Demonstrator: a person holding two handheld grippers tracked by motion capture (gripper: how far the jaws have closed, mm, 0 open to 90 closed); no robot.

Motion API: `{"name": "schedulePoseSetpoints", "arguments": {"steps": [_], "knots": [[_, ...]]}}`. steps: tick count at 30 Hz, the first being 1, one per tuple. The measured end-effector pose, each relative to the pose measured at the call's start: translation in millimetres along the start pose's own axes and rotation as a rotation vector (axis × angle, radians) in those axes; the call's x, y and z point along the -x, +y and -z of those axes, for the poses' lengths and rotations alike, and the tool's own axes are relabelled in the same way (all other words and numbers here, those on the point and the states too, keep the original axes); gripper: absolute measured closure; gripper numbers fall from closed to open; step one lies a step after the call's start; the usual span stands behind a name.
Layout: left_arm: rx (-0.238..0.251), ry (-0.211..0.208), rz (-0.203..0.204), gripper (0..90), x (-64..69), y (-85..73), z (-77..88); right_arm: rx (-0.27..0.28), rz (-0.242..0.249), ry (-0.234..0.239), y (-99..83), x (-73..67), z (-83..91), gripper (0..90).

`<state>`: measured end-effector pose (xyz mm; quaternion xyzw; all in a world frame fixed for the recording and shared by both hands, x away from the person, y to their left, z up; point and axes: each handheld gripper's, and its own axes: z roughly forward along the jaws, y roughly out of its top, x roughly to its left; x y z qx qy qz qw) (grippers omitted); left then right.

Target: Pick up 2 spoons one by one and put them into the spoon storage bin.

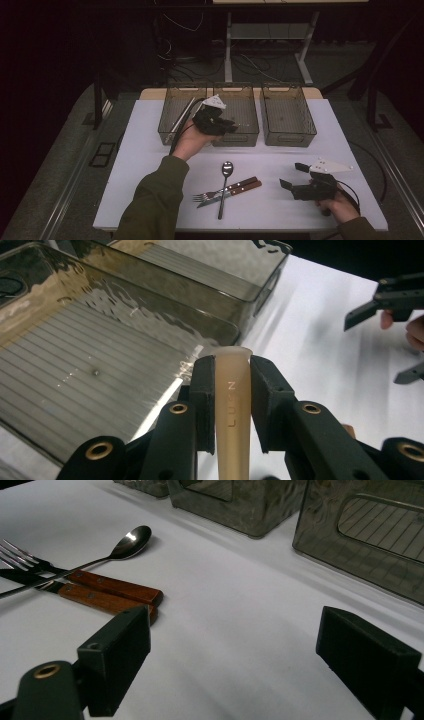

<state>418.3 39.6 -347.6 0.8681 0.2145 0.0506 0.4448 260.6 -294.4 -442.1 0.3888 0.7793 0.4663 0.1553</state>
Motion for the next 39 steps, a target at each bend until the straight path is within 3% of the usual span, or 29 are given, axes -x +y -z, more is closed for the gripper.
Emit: {"name": "schedulePoseSetpoints", "arguments": {"steps": [19, 27, 29, 33, 36, 37, 39], "knots": [[-0.012, 0.039, 0.007, 72.7, -29.5, 30.2, -35.3, 0.011, -0.002, 0.003, -0.1, 0.2, 2.5, 14.4], [-0.023, 0.073, 0.044, 72.7, -44.2, 28.3, -57.1, 0.016, -0.004, 0.006, 0.0, 0.2, 2.2, 14.4], [-0.047, 0.092, 0.021, 72.6, -48.3, 27.3, -60.3, 0.017, -0.005, 0.006, 0.0, 0.2, 2.5, 14.4], [-0.033, 0.111, 0.068, 72.6, -50.7, 23.6, -71.5, 0.015, -0.006, 0.007, 0.0, -0.2, 2.6, 14.4], [-0.05, 0.115, 0.08, 72.4, -51.9, 20.5, -77.4, 0.019, -0.007, 0.008, 0.0, -0.2, 2.6, 14.4], [-0.074, 0.118, 0.069, 72.0, -53.0, 19.3, -78.3, 0.016, -0.006, 0.006, 0.1, -0.1, 2.8, 14.4], [-0.073, 0.11, 0.074, 66.2, -52.8, 18.4, -80.1, 0.018, -0.007, 0.008, 0.0, 0.0, 2.6, 14.4]]}}
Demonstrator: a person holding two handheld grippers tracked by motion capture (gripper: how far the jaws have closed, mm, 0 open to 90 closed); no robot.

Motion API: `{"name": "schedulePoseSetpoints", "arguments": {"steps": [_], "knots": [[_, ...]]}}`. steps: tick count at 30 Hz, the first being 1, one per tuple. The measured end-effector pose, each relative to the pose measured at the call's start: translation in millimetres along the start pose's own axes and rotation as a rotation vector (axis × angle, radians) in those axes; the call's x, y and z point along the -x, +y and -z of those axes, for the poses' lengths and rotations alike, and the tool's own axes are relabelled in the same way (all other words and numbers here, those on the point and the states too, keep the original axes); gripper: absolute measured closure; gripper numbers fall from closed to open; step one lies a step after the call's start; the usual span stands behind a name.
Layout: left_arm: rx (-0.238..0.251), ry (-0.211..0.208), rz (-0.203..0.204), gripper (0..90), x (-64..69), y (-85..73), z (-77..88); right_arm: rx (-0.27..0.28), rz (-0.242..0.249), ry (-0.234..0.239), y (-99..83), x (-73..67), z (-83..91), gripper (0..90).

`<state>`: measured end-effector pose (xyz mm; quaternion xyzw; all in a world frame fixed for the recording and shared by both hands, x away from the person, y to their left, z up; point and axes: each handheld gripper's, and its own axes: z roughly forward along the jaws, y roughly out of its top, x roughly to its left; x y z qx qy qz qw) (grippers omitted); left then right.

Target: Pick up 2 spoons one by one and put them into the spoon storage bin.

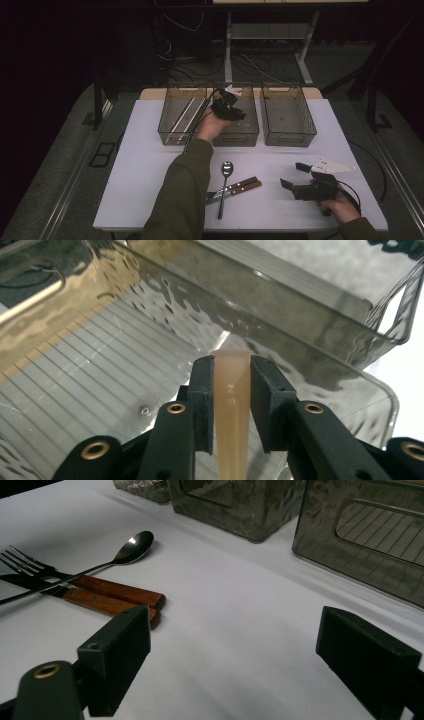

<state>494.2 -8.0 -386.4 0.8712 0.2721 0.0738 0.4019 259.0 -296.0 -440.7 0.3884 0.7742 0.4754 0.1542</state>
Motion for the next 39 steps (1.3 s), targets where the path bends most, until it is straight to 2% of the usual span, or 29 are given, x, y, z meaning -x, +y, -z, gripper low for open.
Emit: {"name": "schedulePoseSetpoints", "arguments": {"steps": [5, 6, 7, 9, 10, 12, 14, 15, 19, 23, 27, 29, 35, 37, 39], "knots": [[0.019, 0.012, -0.012, 53.6, 3.9, 2.1, 4.6, -0.004, 0.005, -0.002, 0.0, 0.3, -0.3, 14.4], [0.037, 0.011, 0.002, 52.1, 5.8, 2.5, 5.8, -0.002, 0.004, 0.003, 0.0, 0.1, -0.6, 14.4], [0.03, 0.007, -0.014, 50.3, 5.6, 2.9, 8.3, -0.004, 0.005, 0.005, 0.0, 0.1, -0.6, 14.4], [0.047, -0.014, -0.026, 45.4, 8.7, 2.8, 14.6, -0.006, 0.005, 0.003, 0.0, -0.2, -0.9, 14.4], [0.064, -0.022, -0.011, 44.0, 11.7, 2.2, 15.8, -0.006, 0.005, 0.004, 0.0, -0.3, -1.0, 14.4], [0.078, -0.02, -0.014, 40.7, 18.5, 1.0, 21.2, -0.011, 0.009, 0.005, 0.4, -0.5, -0.7, 14.4], [0.068, -0.025, -0.02, 38.4, 25.6, -1.5, 30.0, -0.01, 0.018, 0.007, 0.8, -0.4, -0.7, 14.4], [0.085, -0.031, -0.017, 37.5, 28.5, -2.7, 32.6, -0.011, 0.018, 0.008, 1.1, -0.8, -0.8, 14.4], [0.104, -0.036, -0.012, 36.0, 39.5, -10.0, 45.3, -0.018, 0.024, 0.006, 1.1, -1.7, -1.6, 14.4], [0.097, -0.046, -0.027, 35.9, 49.1, -19.2, 55.3, -0.021, 0.022, 0.005, 1.1, -2.0, -1.9, 14.4], [0.097, -0.066, -0.022, 38.0, 57.5, -31.0, 61.9, -0.023, 0.019, 0.002, 0.7, -0.9, -2.0, 14.4], [0.087, -0.081, -0.044, 40.4, 60.0, -37.2, 65.6, -0.023, 0.019, 0.001, 0.5, -0.6, -2.1, 14.4], [0.109, -0.098, -0.041, 53.0, 69.5, -58.0, 73.4, -0.025, 0.021, -0.001, 0.3, -0.3, -2.5, 14.4], [0.102, -0.098, -0.037, 57.6, 71.1, -63.3, 76.4, -0.023, 0.02, -0.001, 0.2, -0.5, -2.9, 14.3], [0.1, -0.121, -0.025, 61.8, 73.0, -70.2, 78.9, -0.025, 0.02, -0.001, 0.0, -0.5, -3.1, 14.4]]}}
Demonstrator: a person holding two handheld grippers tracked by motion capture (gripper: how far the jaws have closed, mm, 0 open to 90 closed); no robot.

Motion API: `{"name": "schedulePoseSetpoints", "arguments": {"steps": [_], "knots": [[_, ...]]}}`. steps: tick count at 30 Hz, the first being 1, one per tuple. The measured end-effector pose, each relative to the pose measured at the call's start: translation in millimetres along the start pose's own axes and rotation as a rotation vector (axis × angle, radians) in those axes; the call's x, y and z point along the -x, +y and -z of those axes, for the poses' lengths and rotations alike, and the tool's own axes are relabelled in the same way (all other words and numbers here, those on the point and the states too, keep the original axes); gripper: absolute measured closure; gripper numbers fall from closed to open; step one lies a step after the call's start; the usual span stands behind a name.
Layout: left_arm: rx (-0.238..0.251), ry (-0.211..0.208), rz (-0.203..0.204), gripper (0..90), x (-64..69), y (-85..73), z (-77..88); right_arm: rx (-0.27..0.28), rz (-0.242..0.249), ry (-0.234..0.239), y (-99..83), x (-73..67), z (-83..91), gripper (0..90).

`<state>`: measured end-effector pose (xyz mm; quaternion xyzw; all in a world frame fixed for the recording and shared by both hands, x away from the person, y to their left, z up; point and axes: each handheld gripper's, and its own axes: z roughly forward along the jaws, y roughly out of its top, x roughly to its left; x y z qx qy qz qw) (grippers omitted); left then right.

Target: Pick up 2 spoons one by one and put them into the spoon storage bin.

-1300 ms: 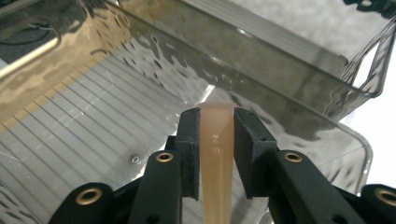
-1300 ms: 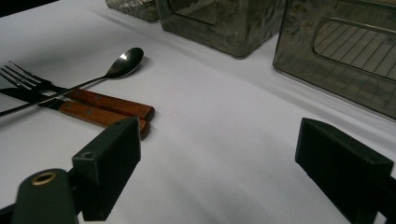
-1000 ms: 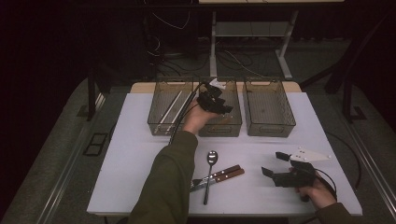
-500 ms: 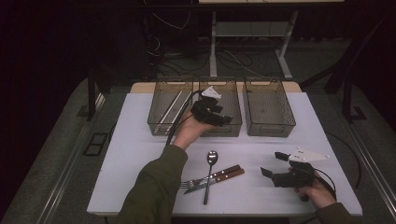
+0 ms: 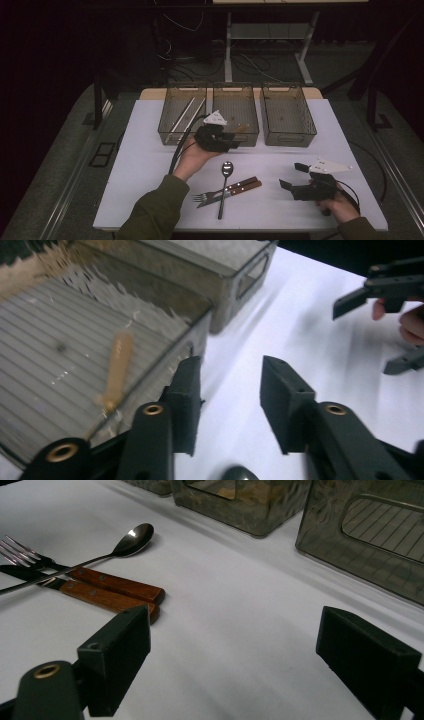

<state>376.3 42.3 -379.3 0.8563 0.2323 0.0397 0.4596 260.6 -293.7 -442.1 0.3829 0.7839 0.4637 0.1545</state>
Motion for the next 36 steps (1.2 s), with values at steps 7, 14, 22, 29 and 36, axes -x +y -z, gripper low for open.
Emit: {"name": "schedulePoseSetpoints", "arguments": {"steps": [7, 14, 22, 29, 36], "knots": [[-0.005, -0.009, -0.014, 77.6, 12.2, -18.5, 7.2, -0.005, 0.002, -0.003, -0.4, 0.2, -0.6, 14.4], [-0.003, -0.039, -0.021, 89.0, 27.2, -34.6, 16.8, -0.005, 0.003, -0.004, -0.7, 0.5, -0.3, 14.4], [-0.048, -0.061, -0.046, 89.1, 48.3, -53.6, 21.3, -0.005, 0.005, -0.007, -0.9, -0.2, -0.1, 14.4], [-0.149, -0.051, -0.042, 89.0, 54.9, -66.6, 4.7, -0.004, 0.009, -0.005, -0.5, -0.3, -0.3, 14.4], [-0.203, -0.03, -0.033, 89.0, 53.8, -69.7, -4.8, -0.006, 0.01, -0.005, -0.6, 0.0, -0.4, 14.4]]}}
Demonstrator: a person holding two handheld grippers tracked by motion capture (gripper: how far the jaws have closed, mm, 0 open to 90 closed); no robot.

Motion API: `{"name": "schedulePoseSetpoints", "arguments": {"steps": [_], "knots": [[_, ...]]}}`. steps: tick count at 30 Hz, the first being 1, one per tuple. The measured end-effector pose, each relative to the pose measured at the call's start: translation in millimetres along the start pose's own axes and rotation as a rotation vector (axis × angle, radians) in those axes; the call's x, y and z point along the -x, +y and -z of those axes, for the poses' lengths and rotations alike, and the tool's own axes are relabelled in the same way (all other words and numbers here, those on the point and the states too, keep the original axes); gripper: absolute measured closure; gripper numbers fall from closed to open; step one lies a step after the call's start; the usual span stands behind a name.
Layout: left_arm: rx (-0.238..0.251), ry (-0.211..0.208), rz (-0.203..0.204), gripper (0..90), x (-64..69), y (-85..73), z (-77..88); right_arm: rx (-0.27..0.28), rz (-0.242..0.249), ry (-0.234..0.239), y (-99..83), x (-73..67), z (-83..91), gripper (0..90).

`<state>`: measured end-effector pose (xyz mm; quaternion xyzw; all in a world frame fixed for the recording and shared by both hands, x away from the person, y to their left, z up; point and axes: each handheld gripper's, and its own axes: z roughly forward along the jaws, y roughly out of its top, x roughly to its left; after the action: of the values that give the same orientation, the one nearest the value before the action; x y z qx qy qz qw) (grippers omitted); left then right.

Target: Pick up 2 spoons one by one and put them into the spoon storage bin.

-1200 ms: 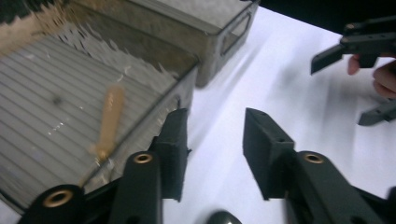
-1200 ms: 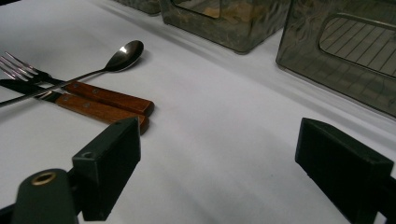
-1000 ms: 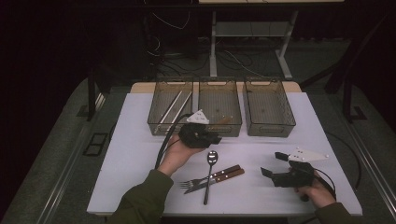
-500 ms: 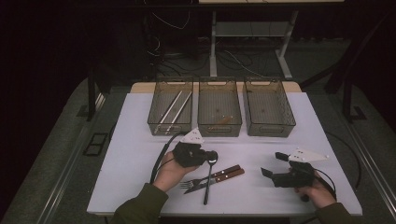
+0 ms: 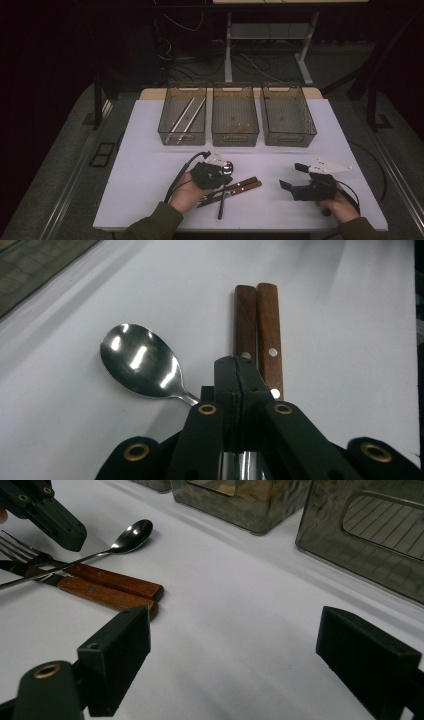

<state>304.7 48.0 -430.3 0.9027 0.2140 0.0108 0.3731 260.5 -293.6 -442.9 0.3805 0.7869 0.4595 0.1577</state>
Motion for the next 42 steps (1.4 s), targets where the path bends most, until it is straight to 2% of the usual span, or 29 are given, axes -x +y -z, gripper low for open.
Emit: {"name": "schedulePoseSetpoints", "arguments": {"steps": [1, 6, 9, 11, 12, 15, 18, 21, 25, 26, 30, 32, 33, 34, 35, 36, 39, 41, 42], "knots": [[-0.008, 0.005, -0.013, 89.1, -1.6, 0.4, -2.0, 0.001, 0.0, 0.001, 0.0, -0.1, 0.1, 14.4], [-0.033, 0.018, -0.006, 89.0, -0.9, 0.0, -8.9, 0.001, 0.003, 0.004, 0.3, -0.5, 0.3, 14.4], [-0.03, 0.024, 0.013, 89.0, -0.6, -0.4, -11.4, 0.002, 0.002, 0.004, 0.2, -0.4, 0.2, 14.4], [-0.036, 0.025, 0.006, 89.0, -1.0, -0.4, -12.3, 0.001, 0.002, 0.004, 0.3, -0.6, 0.1, 14.4], [-0.054, 0.023, -0.011, 89.0, -1.9, -0.2, -11.5, 0.001, 0.002, 0.004, 0.3, -0.7, 0.0, 14.4], [-0.056, 0.03, -0.008, 89.0, -1.0, -0.3, -12.4, 0.001, 0.002, 0.004, 0.3, -0.8, -0.1, 14.4], [-0.079, 0.036, -0.016, 89.0, -1.8, -0.8, -12.9, -0.002, -0.001, 0.004, 0.2, -0.6, 0.1, 14.4], [-0.059, 0.042, 0.006, 89.0, -1.1, -1.3, -14.0, -0.002, -0.003, 0.005, 0.2, -0.6, 0.2, 14.4], [-0.067, 0.044, 0.005, 89.0, -1.8, -1.8, -12.6, -0.002, -0.001, 0.005, 0.2, -0.5, 0.2, 14.4], [-0.086, 0.044, -0.018, 89.0, -3.6, -1.5, -11.0, -0.001, -0.001, 0.005, 0.2, -0.5, 0.2, 14.4], [-0.089, 0.05, -0.015, 88.9, -5.1, -2.3, -9.4, -0.001, 0.0, 0.005, 0.2, -0.5, 0.2, 14.4], [-0.083, 0.056, 0.001, 88.9, -5.3, -3.1, -8.8, 0.0, -0.003, 0.005, 0.2, -0.5, 0.3, 14.4], [-0.083, 0.058, -0.006, 88.9, -6.4, -3.3, -8.2, -0.001, -0.003, 0.004, 0.2, -0.5, 0.3, 14.4], [-0.07, 0.061, 0.018, 88.9, -5.6, -3.9, -8.8, -0.001, -0.003, 0.004, 0.1, -0.5, 0.4, 14.4], [-0.086, 0.058, 0.003, 88.9, -7.0, -4.0, -7.2, -0.001, -0.003, 0.004, 0.1, -0.5, 0.4, 14.4], [-0.077, 0.064, 0.01, 88.9, -6.9, -4.4, -7.2, -0.001, -0.004, 0.004, 0.1, -0.5, 0.4, 14.3], [-0.098, 0.06, -0.006, 88.8, -9.4, -4.7, -4.8, 0.0, -0.004, 0.004, 0.2, -0.5, 0.6, 14.4], [-0.093, 0.06, 0.001, 88.1, -9.4, -4.8, -4.4, 0.0, -0.004, 0.003, 0.2, -0.3, 0.6, 14.4], [-0.068, 0.063, 0.026, 87.2, -7.9, -4.9, -5.3, 0.0, -0.004, 0.003, 0.2, -0.3, 0.7, 14.4]]}}
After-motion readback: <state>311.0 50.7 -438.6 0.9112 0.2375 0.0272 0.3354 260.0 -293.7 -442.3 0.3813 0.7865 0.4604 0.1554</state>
